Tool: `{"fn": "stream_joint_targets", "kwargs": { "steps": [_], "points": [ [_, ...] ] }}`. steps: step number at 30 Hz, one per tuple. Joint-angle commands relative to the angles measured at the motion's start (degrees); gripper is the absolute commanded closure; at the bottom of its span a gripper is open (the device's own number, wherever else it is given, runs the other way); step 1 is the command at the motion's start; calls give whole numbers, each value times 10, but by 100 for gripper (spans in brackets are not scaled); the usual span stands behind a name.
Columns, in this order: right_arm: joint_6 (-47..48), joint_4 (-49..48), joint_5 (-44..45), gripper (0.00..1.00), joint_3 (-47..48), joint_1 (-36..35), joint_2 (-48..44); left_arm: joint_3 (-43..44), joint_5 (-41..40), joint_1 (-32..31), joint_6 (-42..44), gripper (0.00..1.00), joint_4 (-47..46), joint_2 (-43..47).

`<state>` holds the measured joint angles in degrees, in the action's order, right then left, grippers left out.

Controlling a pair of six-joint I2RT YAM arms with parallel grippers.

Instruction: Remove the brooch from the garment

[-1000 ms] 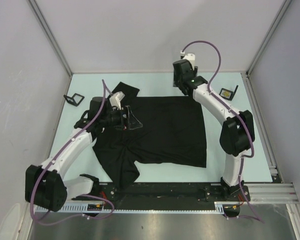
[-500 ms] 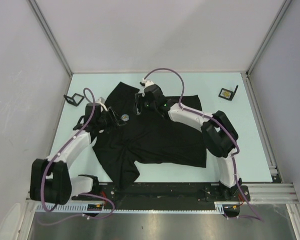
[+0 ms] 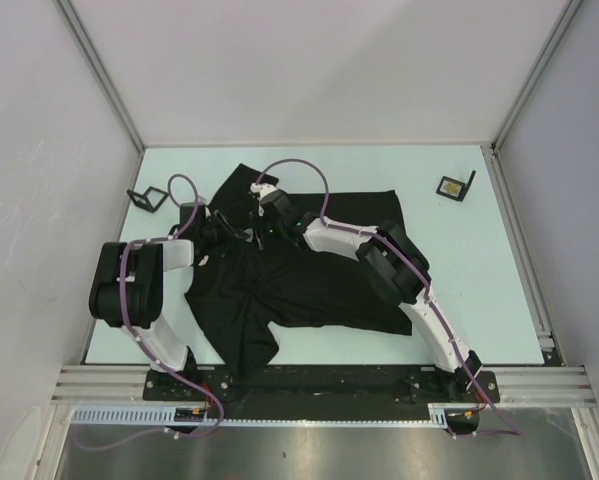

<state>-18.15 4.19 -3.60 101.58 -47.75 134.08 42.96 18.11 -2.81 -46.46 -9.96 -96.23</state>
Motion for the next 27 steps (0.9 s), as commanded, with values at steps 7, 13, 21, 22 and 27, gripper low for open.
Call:
{"fn": "stream_joint_targets", "kwargs": {
  "steps": [7, 13, 21, 22, 27],
  "points": [
    [-6, 5, 9, 64, 41, 5, 15, 29, 3, 5, -13, 57, -96, -41],
    [-12, 4, 4, 63, 41, 12, 14, 36, 25, 5, -15, 57, -115, -63],
    [16, 11, 23, 59, 39, 12, 5, 30, 18, 5, -14, 50, -105, -49],
    [22, 12, 24, 59, 40, 13, 5, 28, 16, 5, -14, 47, -105, -47],
    [36, 14, 25, 58, 43, 9, 3, 19, 9, 5, -19, 40, -103, -40]
  ]
}}
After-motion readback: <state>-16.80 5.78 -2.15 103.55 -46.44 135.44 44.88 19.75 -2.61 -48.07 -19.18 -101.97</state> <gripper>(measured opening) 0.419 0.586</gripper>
